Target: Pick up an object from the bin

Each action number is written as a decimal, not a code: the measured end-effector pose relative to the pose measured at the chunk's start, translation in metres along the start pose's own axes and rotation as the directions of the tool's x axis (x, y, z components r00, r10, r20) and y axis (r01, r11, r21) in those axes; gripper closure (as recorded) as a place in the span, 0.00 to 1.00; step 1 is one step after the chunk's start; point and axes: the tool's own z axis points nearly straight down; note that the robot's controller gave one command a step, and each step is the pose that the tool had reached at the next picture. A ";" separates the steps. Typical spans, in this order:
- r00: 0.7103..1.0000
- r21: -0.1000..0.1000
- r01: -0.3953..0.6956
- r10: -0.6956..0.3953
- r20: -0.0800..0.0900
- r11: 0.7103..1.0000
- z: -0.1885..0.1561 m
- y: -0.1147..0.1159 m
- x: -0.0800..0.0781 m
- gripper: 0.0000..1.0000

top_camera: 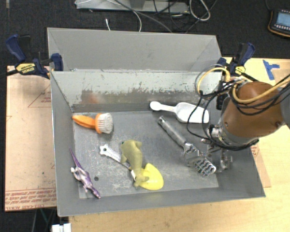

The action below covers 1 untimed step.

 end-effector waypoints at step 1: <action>0.808 0.001 -0.589 0.589 0.001 0.808 0.003 0.010 0.033 1.00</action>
Offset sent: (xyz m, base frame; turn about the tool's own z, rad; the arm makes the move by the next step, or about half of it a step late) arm 0.0000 0.0000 0.0000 0.0000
